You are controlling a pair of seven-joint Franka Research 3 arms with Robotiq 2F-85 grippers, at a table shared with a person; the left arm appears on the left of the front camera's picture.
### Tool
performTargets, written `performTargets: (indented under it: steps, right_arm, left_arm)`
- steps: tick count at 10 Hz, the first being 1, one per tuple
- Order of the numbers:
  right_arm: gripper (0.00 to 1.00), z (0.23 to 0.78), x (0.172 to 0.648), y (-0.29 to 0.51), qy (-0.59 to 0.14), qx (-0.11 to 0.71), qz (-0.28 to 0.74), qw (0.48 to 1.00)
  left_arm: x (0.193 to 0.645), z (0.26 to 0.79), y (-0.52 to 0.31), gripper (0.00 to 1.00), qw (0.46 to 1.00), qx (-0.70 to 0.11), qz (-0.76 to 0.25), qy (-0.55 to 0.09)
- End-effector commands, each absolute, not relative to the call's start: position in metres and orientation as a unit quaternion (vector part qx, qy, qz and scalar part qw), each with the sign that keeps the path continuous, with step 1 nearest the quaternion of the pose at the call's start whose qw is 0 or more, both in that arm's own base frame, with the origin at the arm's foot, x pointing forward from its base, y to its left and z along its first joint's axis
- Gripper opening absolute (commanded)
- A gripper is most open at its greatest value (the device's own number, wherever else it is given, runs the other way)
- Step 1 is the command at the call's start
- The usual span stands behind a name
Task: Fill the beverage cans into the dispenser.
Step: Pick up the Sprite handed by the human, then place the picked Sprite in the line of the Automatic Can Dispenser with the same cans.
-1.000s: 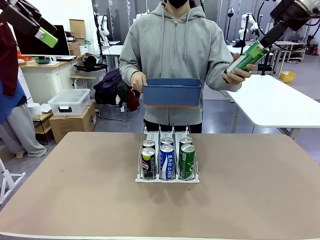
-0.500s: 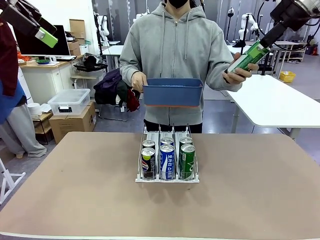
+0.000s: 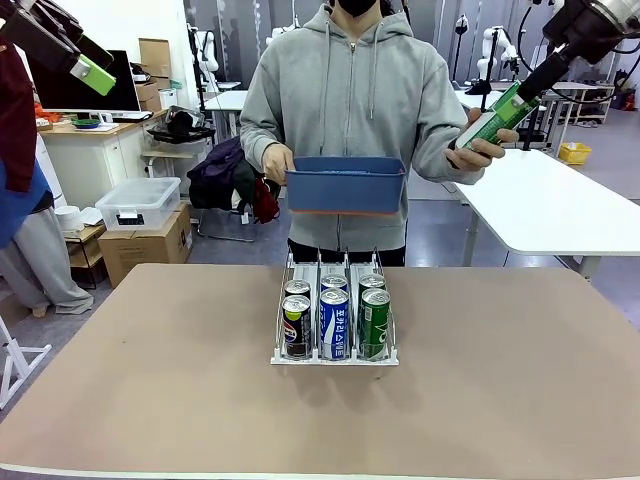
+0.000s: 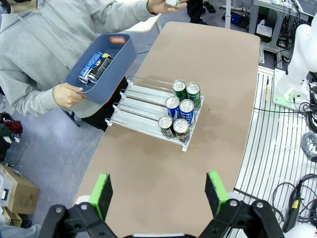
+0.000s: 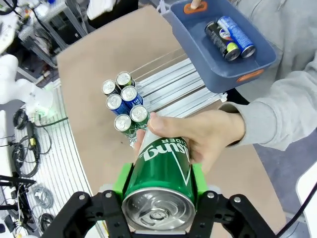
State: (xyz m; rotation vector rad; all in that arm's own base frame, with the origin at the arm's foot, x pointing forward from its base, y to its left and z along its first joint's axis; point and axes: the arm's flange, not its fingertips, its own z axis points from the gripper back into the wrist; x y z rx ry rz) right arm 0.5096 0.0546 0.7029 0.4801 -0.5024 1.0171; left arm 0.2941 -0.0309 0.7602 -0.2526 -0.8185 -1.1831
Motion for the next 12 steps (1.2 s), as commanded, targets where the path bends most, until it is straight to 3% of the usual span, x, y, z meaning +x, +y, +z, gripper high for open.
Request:
performTargets:
  steps: [1,2,3,4,5,7,8,9,12]
  right_arm:
    - [0.20,0.7036,0.5073,0.0558,-0.229,0.232,0.472,0.819]
    - [0.36,0.7032,0.5071,0.0559,-0.227,0.226,0.481,0.816]
    - [0.01,0.7036,0.5061,0.0558,-0.229,0.218,0.481,0.817]
    - [0.16,0.7031,0.5061,0.0565,-0.230,0.219,0.486,0.814]
    - [0.00,0.7028,0.5058,0.0553,-0.227,0.219,0.489,0.813]
    - [0.00,0.7022,0.5062,0.0559,-0.228,0.234,0.488,0.809]
    - [0.38,0.7029,0.5066,0.0552,-0.240,0.238,0.478,0.811]
    - [0.42,0.7025,0.5091,0.0566,-0.234,0.225,0.481,0.815]
    - [0.42,0.7025,0.5091,0.0566,-0.234,0.225,0.481,0.815]
  left_arm:
    - [0.2940,0.7597,-0.0308,1.00,0.745,-0.115,-0.540,-0.374]
    - [0.2940,0.7597,-0.0308,1.00,0.745,-0.115,-0.540,-0.374]
    - [0.2940,0.7597,-0.0308,1.00,0.745,-0.115,-0.540,-0.374]
    - [0.2940,0.7597,-0.0308,1.00,0.745,-0.115,-0.540,-0.374]
    - [0.2940,0.7597,-0.0308,1.00,0.745,-0.115,-0.540,-0.374]
    - [0.2940,0.7597,-0.0308,1.00,0.745,-0.115,-0.540,-0.374]
    - [0.2940,0.7597,-0.0308,1.00,0.745,-0.115,-0.540,-0.374]
    - [0.2940,0.7597,-0.0308,1.00,0.745,-0.115,-0.540,-0.374]
    - [0.2940,0.7597,-0.0308,1.00,0.745,-0.115,-0.540,-0.374]
